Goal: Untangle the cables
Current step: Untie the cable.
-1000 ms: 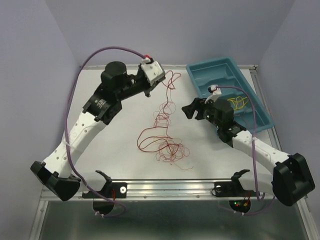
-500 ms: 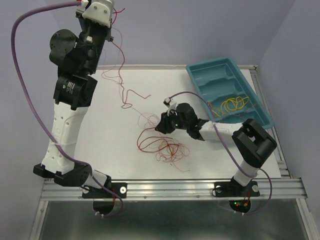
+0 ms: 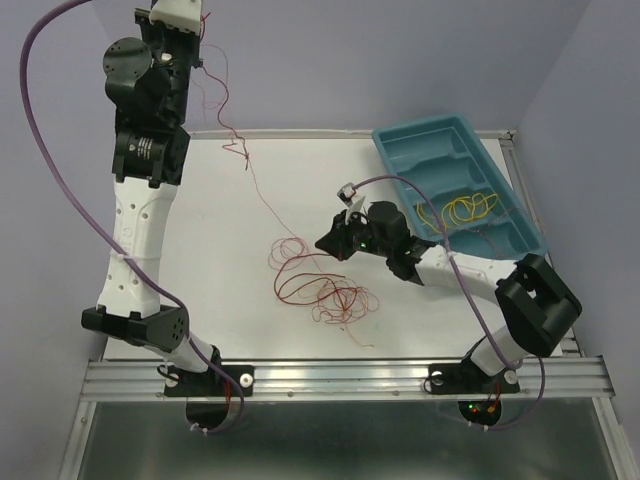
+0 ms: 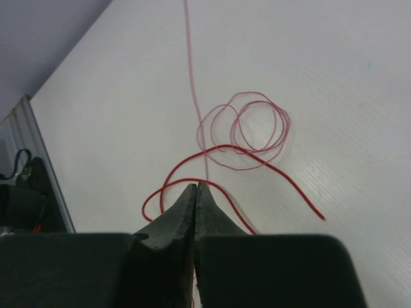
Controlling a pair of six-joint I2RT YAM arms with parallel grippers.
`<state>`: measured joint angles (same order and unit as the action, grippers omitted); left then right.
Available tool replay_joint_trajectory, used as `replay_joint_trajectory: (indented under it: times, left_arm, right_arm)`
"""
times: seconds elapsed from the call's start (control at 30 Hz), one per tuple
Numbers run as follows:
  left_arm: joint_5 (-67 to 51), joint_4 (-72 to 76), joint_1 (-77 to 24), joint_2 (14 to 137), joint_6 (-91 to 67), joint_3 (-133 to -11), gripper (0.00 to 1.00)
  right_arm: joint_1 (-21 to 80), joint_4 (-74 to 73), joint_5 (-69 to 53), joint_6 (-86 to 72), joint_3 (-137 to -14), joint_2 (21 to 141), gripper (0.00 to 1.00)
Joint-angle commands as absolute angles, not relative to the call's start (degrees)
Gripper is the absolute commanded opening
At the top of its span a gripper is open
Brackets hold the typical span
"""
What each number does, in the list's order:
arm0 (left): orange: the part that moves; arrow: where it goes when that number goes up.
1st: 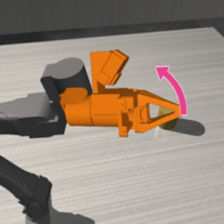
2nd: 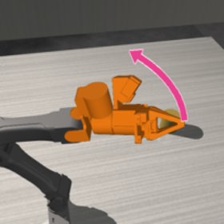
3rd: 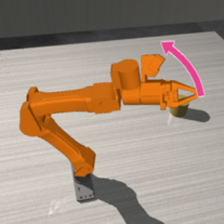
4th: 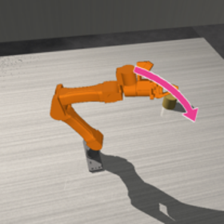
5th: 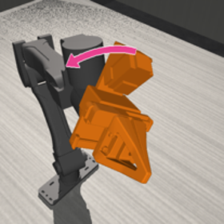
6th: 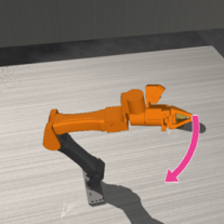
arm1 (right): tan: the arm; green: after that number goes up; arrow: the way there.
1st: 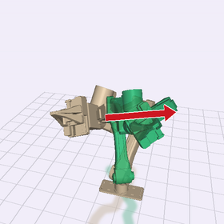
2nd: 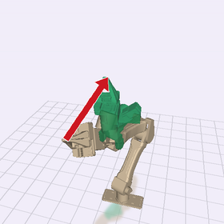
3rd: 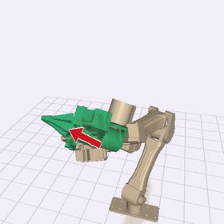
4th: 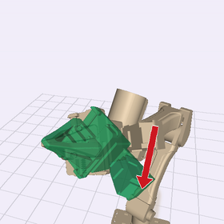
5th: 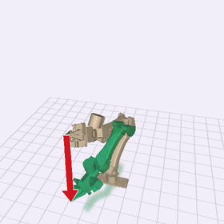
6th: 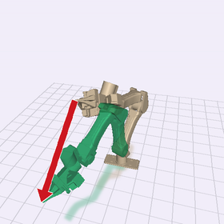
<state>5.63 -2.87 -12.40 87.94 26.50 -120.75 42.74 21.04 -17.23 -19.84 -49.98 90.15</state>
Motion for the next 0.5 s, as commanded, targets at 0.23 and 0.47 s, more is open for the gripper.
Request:
replay_joint_trajectory:
  times: [0.23, 0.47]
  left_arm:
    - [-11.68, -3.43, -13.01, 78.67, 21.36, -114.09, 0.0]
    - [-20.56, -6.41, -14.15, 75.32, 18.29, -112.85, 0.0]
  right_arm:
    - [42.8, 28.65, -19.43, -15.21, -46.93, 84.64, 0.87]
    - [43.15, 27.6, -19.6, -11.78, -55.0, 90.16, 0.9]
